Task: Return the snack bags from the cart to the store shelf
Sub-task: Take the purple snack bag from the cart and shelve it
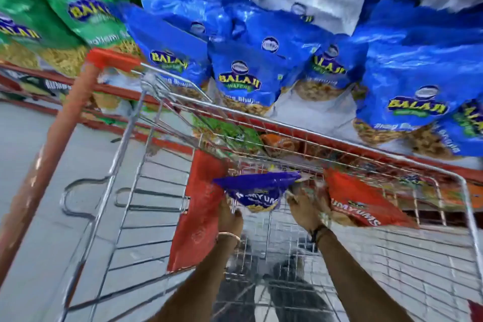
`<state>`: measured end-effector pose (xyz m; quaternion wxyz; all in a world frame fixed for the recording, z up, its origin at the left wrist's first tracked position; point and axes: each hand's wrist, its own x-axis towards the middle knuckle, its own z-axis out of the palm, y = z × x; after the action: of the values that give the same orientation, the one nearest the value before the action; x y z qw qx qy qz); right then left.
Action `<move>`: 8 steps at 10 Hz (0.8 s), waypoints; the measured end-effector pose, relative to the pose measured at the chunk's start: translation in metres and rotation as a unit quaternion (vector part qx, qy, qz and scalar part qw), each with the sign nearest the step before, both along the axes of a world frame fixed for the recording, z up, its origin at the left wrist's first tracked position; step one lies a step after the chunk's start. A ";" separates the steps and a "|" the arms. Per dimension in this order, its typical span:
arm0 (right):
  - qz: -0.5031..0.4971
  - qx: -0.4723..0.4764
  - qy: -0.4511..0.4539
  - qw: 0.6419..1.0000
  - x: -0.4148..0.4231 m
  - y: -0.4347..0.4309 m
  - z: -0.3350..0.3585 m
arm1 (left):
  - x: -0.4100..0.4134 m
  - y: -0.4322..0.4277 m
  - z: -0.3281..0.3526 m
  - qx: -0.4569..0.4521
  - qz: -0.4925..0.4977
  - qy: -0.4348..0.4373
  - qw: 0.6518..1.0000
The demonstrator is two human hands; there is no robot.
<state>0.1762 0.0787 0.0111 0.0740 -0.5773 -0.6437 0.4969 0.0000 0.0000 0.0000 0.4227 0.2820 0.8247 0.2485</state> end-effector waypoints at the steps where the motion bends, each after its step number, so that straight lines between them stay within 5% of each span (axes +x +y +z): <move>1: -0.038 0.079 0.003 0.996 0.001 -0.001 -0.029 | 0.001 0.010 -0.005 -0.057 0.030 -0.027 0.998; 4: -0.186 0.015 -0.030 0.982 -0.008 -0.002 0.006 | -0.014 0.020 -0.014 0.103 0.039 -0.012 0.994; 8: -0.201 0.165 0.091 0.961 0.004 -0.027 0.163 | -0.031 0.043 0.160 0.168 -0.014 -0.060 0.984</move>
<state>0.1797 0.0517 0.1741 0.3253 -0.6267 -0.5779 0.4093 -0.0308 0.0430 0.1596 0.4212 0.3455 0.7402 0.3942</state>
